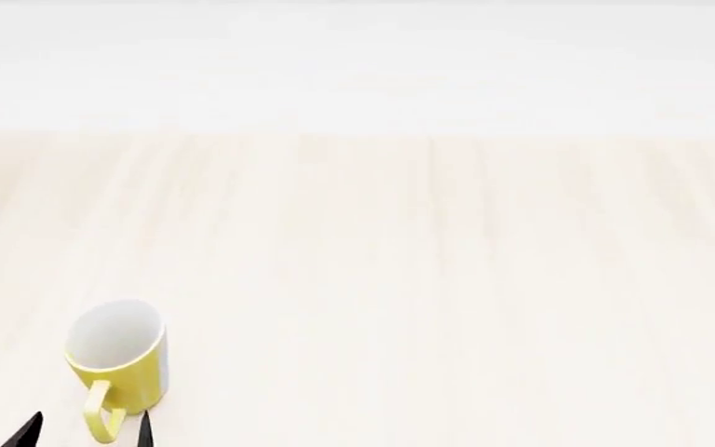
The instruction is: Put the yellow and white mug to the front of the white mug.
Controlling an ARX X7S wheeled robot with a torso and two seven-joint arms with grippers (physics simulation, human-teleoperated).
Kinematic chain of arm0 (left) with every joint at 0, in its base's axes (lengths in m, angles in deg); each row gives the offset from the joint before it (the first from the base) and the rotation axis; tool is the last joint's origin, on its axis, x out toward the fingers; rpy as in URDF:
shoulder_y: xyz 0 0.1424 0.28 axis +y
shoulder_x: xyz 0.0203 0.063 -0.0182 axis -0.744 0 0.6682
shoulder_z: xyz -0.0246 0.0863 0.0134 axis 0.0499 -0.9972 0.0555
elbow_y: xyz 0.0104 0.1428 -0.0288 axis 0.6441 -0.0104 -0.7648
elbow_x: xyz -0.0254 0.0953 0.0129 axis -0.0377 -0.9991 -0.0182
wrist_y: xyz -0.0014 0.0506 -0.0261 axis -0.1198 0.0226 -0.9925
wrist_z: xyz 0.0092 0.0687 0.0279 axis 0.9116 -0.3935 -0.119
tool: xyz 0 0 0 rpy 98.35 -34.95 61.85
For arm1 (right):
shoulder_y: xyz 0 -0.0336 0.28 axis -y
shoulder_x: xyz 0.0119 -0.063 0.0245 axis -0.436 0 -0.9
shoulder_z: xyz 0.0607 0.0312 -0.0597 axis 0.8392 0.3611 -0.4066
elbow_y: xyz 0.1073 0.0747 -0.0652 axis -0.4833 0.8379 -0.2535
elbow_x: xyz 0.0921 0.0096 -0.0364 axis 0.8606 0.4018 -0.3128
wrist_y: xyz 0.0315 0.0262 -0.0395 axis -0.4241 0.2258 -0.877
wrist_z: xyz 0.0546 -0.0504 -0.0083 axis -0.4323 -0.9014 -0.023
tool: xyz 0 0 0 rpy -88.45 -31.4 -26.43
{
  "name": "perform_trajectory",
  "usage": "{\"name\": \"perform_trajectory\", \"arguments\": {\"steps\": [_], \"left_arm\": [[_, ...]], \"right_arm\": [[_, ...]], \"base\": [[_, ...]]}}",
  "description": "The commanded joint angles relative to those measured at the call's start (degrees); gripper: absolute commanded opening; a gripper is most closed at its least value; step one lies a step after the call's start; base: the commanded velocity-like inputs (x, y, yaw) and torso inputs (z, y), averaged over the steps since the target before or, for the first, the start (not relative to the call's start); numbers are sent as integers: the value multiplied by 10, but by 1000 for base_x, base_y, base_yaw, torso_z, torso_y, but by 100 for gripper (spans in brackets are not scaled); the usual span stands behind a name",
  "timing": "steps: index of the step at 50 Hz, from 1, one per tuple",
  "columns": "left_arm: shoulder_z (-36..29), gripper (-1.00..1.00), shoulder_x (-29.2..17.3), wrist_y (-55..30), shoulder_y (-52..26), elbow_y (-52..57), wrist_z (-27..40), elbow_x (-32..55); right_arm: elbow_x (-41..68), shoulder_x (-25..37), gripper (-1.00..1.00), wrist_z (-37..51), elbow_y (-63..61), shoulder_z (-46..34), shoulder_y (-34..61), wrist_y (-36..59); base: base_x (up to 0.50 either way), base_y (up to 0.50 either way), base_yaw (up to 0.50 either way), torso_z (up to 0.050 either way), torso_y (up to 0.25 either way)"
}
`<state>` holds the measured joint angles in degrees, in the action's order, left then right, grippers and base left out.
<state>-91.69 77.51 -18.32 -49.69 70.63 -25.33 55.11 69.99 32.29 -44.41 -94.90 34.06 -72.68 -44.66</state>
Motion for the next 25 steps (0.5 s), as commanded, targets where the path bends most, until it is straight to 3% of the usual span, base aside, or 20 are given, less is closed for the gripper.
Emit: {"name": "perform_trajectory", "arguments": {"steps": [1,7,8,25], "left_arm": [[-2,100,-1,-2,-6,2,10,1],[-4,100,-4,-7,-6,13,11,6],[-3,-100,-4,-6,-6,14,12,6],[-10,-100,-9,13,-1,13,6,17]], "right_arm": [[1,3,100,2,6,-4,2,-2],[2,4,100,5,4,-5,0,-3],[2,4,100,5,4,-5,0,-2],[6,8,100,9,10,-10,2,-3]], "base": [[0,0,0,0,0],[0,0,0,0,0],[0,0,0,0,0],[0,0,0,0,0]]}}
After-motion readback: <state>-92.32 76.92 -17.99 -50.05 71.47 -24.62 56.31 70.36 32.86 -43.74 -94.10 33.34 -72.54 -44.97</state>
